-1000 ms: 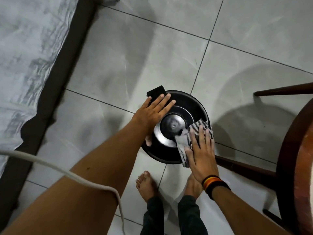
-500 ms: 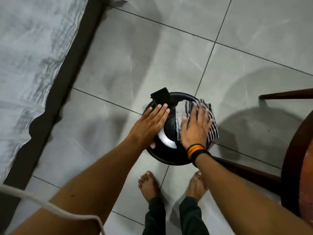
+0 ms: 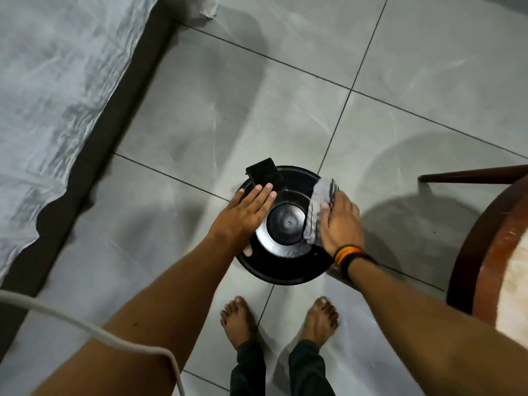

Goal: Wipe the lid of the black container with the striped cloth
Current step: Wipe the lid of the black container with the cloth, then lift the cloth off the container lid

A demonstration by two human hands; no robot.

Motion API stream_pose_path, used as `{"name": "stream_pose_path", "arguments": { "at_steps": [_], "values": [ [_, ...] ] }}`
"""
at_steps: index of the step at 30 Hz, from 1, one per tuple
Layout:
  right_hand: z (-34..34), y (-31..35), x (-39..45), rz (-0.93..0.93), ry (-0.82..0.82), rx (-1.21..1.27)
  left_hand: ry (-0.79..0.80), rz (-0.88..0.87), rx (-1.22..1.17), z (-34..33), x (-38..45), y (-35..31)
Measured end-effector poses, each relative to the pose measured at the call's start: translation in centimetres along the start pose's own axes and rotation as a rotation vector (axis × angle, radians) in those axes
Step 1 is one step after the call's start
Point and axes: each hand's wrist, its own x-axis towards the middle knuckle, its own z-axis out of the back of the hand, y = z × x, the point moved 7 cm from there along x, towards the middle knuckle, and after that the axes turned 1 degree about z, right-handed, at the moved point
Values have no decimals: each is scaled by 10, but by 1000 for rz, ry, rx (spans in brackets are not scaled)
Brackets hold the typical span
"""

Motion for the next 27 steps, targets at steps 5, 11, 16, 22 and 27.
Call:
{"name": "stream_pose_path", "arguments": {
  "at_steps": [5, 11, 16, 22, 27],
  "values": [
    [-18, 24, -66, 26, -59, -36, -48, 22, 42, 0, -4, -7],
    [-28, 80, -66, 155, 77, 155, -324, 202, -658, 4, -40, -6],
    [-12, 31, -83, -227, 34, 191, -262, 478, -1319, -5, -69, -14],
    [-11, 34, -75, -283, 147, 139, -243, 808, -1279, -8, -59, -16],
    [0, 18, -138, -530, 222, 625, -177, 753, -1450, 4, -89, -43]
  ]
}}
